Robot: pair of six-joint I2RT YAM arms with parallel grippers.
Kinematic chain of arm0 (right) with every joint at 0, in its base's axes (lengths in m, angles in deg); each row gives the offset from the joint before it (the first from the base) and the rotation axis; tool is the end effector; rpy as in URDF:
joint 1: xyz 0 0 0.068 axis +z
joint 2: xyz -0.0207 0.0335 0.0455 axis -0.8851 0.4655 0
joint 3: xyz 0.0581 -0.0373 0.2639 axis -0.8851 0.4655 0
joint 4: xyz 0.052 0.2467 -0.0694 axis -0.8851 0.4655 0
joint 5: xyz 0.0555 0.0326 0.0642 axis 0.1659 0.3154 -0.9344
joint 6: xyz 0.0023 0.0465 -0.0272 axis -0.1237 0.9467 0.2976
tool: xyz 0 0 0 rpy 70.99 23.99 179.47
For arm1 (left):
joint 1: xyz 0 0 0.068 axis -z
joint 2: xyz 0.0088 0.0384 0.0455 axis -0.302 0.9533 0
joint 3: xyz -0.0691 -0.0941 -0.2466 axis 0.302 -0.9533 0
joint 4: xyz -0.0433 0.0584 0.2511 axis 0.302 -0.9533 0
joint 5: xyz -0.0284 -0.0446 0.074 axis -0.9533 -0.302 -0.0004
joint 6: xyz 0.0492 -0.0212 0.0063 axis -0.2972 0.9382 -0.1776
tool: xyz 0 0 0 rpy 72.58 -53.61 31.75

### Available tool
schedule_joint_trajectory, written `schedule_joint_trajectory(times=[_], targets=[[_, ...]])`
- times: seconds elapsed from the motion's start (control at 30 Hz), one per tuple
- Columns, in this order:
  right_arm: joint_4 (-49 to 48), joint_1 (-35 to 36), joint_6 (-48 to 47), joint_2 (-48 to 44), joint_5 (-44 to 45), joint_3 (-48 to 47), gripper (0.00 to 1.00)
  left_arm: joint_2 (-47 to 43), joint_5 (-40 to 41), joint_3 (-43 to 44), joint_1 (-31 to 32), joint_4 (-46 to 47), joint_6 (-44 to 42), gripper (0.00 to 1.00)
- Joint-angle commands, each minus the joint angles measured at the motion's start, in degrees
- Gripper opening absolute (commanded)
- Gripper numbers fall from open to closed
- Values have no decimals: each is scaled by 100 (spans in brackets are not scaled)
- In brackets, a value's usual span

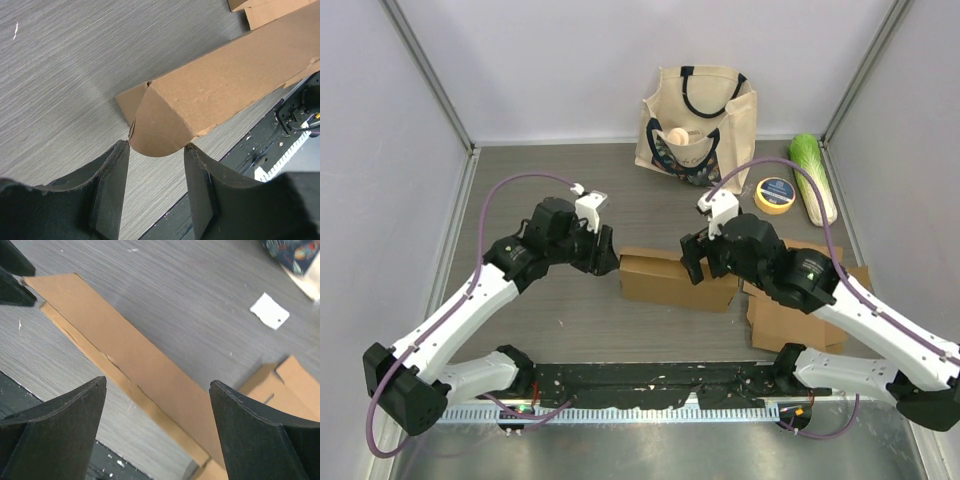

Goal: Fold the paper box

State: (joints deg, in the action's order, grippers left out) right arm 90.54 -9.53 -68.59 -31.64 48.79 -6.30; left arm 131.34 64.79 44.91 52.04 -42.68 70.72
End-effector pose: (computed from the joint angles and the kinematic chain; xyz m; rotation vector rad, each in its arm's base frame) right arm 0.1302 0.1555 0.3725 -0.6565 2.0178 0.3497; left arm 0.1847 -0.1381 0.3181 0.5216 2.2807 -0.7504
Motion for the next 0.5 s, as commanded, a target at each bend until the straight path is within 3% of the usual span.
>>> schedule_joint_trajectory(times=[0.0,0.07,0.2,0.33,0.47], targets=[[909,-8,1205,-503,628,-36,88,102,-65,407,17,-44,5,50],[1146,-8,1408,-741,682,104,83,224,-294,451,17,-35,128,50],[1323,-8,1821,-1260,1032,438,84,383,-330,539,35,-87,155,50],[1411,0,2225,-1270,1516,536,84,445,-295,644,44,-149,146,43],[1508,-8,2394,-1164,1579,553,76,541,-251,802,61,-271,128,40]])
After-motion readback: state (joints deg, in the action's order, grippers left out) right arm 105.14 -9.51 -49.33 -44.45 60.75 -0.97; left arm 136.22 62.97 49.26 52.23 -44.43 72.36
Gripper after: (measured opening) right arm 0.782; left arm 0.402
